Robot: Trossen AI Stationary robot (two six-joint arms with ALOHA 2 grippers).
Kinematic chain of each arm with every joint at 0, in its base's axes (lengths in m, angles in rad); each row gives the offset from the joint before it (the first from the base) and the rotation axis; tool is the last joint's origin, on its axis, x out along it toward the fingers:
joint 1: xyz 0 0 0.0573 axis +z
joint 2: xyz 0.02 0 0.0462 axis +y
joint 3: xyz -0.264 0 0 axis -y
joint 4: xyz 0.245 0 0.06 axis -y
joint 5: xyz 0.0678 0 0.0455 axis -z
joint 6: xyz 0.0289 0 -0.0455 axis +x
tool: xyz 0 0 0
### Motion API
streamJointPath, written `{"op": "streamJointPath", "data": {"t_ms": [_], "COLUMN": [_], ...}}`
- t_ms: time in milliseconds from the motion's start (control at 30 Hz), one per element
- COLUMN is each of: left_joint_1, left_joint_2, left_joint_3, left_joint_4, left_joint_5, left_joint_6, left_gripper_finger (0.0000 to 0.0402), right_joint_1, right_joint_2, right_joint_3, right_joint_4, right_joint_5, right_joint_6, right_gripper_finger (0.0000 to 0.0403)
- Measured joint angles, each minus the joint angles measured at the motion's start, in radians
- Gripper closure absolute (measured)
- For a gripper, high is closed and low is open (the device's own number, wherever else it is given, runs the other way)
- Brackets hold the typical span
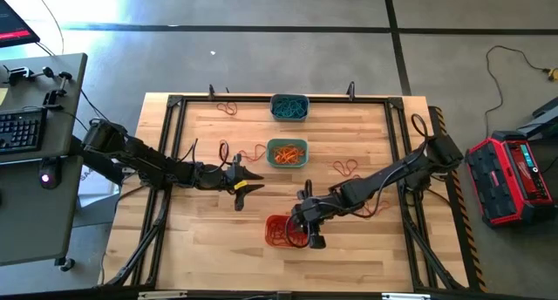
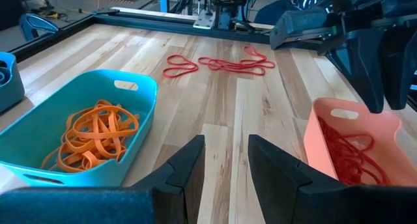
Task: Sort rubber bands into baskets
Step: Put the red rubber band into the orange bin
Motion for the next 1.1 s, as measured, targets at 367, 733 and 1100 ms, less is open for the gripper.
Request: {"op": "streamJointPath", "data": {"t_ms": [367, 733, 1100], "left_joint_1": [0.000, 0.000, 0.000], "left_joint_2": [0.000, 0.000, 0.000], "left_joint_3": [0.000, 0.000, 0.000], "left_joint_4": [-0.004, -0.007, -0.014], "left_joint_5": [0.000, 0.000, 0.000], "left_joint_6": [0.000, -0.003, -0.003], "left_gripper_finger": [0.0290, 0.0290, 0.0290], "right_joint_1": [-0.005, -0.063, -0.228], "right_joint_2": [-0.046, -0.154, -0.219], "right_joint_3": [0.000, 0.000, -0.263], "right_joint_4": [-0.097, -0.535, -0.379], "right_joint_5": [0.061, 0.348, 0.224], "right_joint_6": [-0.026, 0.036, 0.084], "right_gripper_finger": [0.0267, 0.0395, 0.0400]}}
